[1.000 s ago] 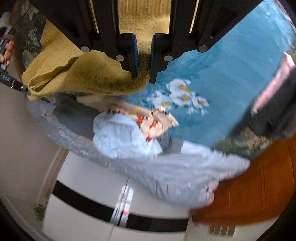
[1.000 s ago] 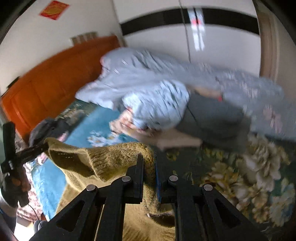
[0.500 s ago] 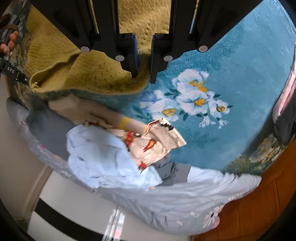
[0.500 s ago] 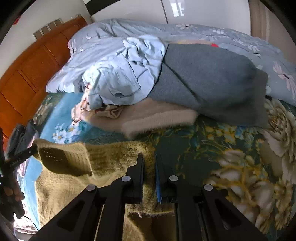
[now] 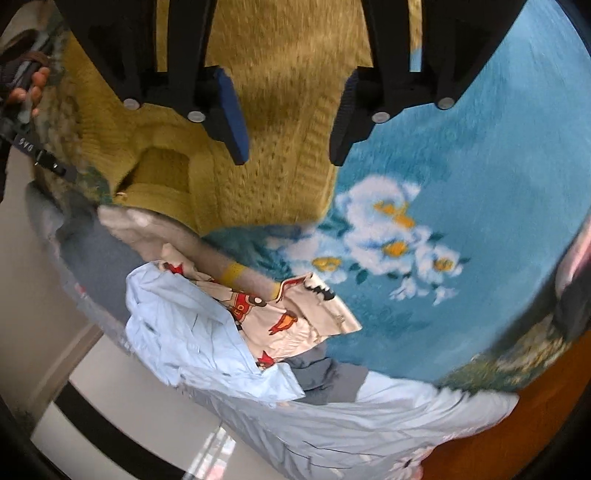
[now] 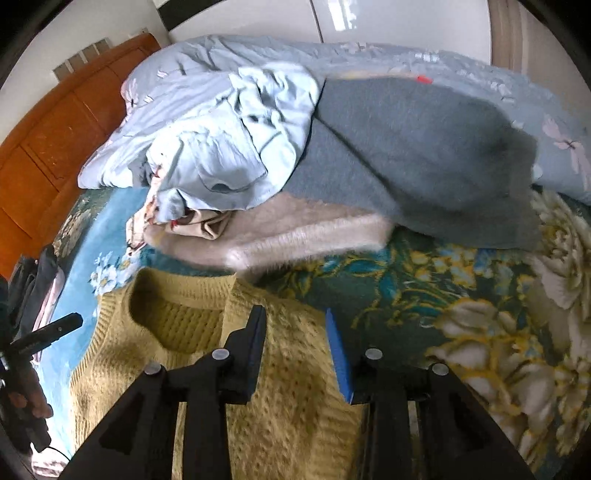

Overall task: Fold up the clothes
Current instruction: 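Lower the sweater flat onto the blue blanket with both grippers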

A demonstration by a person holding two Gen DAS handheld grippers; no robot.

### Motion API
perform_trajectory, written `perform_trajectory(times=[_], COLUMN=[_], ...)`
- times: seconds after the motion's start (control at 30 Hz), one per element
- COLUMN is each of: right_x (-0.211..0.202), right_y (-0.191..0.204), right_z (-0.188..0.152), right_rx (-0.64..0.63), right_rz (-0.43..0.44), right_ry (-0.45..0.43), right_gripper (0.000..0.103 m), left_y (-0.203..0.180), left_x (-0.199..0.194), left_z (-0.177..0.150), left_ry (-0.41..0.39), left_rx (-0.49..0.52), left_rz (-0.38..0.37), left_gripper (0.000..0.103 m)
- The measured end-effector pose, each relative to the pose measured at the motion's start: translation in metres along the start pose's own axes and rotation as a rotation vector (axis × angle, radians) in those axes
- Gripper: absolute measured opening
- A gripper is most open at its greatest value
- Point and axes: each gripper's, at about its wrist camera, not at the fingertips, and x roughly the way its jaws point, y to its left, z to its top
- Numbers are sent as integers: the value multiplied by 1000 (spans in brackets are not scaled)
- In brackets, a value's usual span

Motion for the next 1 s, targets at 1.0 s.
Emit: perform_trajectory(times=[1.0], right_x=[-135], right_y=[-8], right_z=[-279], right_rx=[324], right_rz=[217], right_ry=[111], right_gripper=[38], left_y=[85], left_x=[-125], left_z=[-249], left_ry=[-100], left_rx=[-130], left_rz=[8], left_gripper=[58])
